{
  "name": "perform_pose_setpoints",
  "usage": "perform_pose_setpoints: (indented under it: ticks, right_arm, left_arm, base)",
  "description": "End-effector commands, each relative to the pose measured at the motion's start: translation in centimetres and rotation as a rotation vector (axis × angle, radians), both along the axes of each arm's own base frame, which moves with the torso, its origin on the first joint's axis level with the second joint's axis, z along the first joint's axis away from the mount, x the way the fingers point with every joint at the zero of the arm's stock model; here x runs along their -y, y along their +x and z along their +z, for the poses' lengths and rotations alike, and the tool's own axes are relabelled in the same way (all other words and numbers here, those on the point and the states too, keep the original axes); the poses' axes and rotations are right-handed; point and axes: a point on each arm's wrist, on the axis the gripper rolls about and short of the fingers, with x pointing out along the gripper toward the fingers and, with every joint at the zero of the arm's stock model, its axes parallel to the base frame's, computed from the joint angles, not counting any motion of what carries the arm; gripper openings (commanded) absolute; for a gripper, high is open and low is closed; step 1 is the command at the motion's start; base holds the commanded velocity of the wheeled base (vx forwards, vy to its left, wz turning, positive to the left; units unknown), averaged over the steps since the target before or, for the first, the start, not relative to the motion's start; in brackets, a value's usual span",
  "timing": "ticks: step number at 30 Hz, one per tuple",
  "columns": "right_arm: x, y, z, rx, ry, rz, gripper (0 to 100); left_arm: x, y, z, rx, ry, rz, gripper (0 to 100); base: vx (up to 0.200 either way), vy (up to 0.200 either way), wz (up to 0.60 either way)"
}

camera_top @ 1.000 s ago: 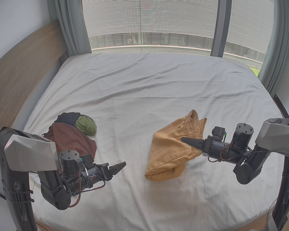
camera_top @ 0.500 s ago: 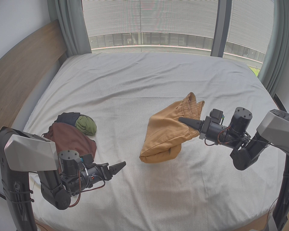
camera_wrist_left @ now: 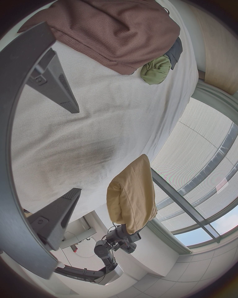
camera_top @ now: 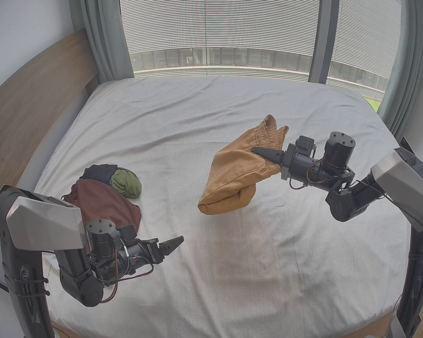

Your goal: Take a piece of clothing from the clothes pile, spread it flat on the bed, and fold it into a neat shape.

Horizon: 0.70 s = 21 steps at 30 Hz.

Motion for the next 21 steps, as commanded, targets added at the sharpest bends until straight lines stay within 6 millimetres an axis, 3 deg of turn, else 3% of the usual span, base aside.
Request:
perform_pose_setpoints:
  ticks: [1,11,21]
  right_arm:
    - [-0.6,1.8,0.1,0.005,0.002,0.002,0]
    - [-1.7,5.1,-0.1,-0.013,-0.005,0.002,0]
    - [-5.1,8.2,-0.9,-0.037,-0.015,0.045,0]
  left_arm:
    - [0.0,0.0,-0.1,-0.003,0.0,0.001,100]
    - [0.0,0.0,-0.1,-0.004,0.001,0.0,100]
    - [0.0,0.0,-0.1,-0.004,0.001,0.0,100]
  base:
    - [0.0,0.0,0.0]
    - [0.0,0.0,0.0]
    - [0.0,0.0,0.0]
